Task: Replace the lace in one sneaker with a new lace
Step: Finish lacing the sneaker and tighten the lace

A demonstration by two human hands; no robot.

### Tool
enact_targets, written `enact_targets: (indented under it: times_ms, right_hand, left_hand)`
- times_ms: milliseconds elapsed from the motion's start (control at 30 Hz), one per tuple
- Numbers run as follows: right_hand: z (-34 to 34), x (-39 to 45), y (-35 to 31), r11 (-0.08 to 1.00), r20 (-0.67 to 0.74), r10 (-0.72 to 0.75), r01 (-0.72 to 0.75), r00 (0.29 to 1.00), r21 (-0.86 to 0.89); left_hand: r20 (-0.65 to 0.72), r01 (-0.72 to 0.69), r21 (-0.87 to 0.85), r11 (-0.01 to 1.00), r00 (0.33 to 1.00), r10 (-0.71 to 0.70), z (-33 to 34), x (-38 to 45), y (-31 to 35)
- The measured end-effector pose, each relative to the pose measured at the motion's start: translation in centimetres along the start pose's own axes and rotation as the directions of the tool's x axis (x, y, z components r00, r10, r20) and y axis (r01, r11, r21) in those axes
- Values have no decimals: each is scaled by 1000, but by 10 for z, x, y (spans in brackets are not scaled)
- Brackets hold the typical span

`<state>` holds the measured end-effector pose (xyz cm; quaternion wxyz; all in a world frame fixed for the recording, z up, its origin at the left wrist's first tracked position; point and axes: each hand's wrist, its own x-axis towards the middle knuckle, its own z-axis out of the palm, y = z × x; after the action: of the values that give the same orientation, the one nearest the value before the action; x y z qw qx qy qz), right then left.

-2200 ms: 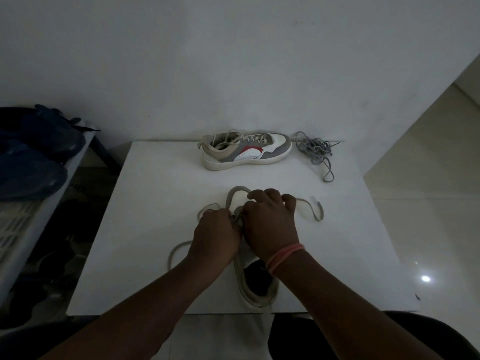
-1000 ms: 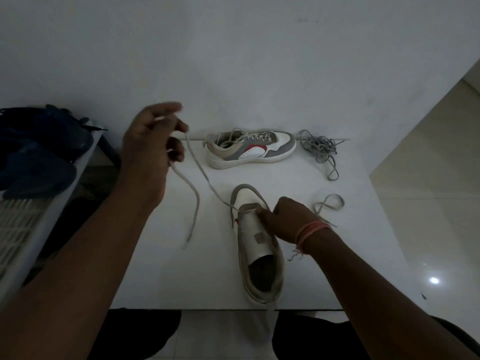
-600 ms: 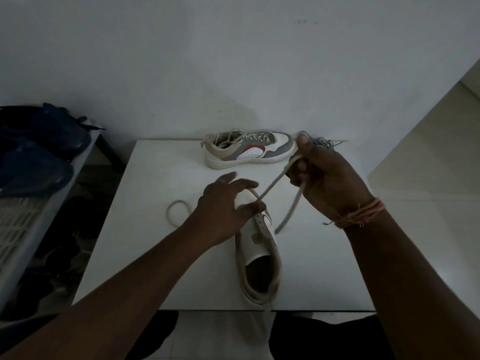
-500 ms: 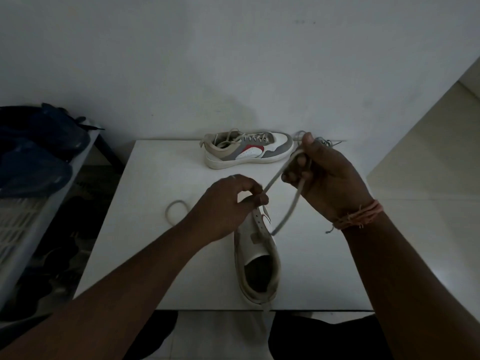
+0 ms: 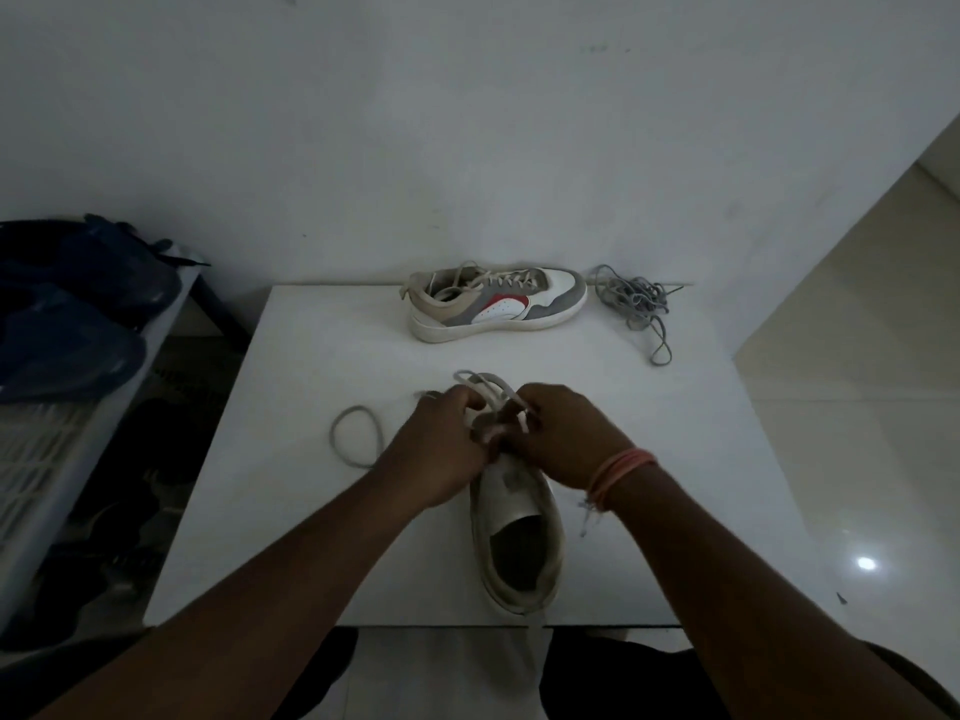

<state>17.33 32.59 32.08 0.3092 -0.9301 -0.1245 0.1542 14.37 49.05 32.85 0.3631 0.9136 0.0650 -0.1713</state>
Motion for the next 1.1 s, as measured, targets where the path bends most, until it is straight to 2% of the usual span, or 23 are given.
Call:
enact_targets:
  times_ms: [67,200,267,367,533,567,600,667,700,800,867,900,967,1033,1100]
  right_hand:
    - [16,4,-2,997,-11,39,-38,999,70]
    - [23,5,-3,995,-134,60,-49,989,87]
    - [23,5,-3,964,-158,160,-120,974,237]
    - [20,6,-5,790,-65,350,-257,934,557]
    - [7,4,-7,629,40,403,-308,914,713]
    - [7,4,-7,626,46,393,-304,918,718]
    - [6,4,-6,679,24,367,-286,930,676]
    - [2,6,-6,848,-37,272,-221,962,481]
    - [-3,5,-8,892,-45,227,-189,973,411]
    - [-23,-1,-15,935,-125,89,-40,988,353]
    - [-38,-8,-20,943,-134,-71,110,988,313]
    - [-44,-12,-23,931,-80,-145,163,986,327]
    - [-51,-17,-25,895,9,-233,211,972,392]
    - [-55,-18,-20,874,-16,-242,225,970,431]
    - [-60,-16,-11,892,-67,-207,216,976,397]
  left_hand:
    - [-29,3,24,1000,1000,-2,2,1,-2]
    - [-49,40,-1,999,998,-40,6,1,-4]
    - [-82,42,-8,999,996,-43,9,-2,-6]
    - [-110,56,-58,997,992,-62,9,-3,-7]
    - [-95,79,-144,986,991,-93,9,-5,-6]
    - [-96,79,-154,985,991,-95,9,-5,-6]
    - [-96,79,-159,984,991,-95,10,-4,-7]
    - [-93,70,-145,987,992,-84,10,-3,-8]
    - [-89,68,-129,989,993,-80,10,-3,-7]
    - [-174,23,-37,999,984,-29,8,-3,-4]
    - [-313,-198,33,980,929,198,0,-5,4]
    - [-343,-346,93,934,869,357,-5,-4,8]
    - [-319,-535,220,816,751,578,-20,-1,15]
    - [-282,-586,306,750,697,659,-33,0,18]
    - [-355,-542,219,811,731,584,-46,0,14]
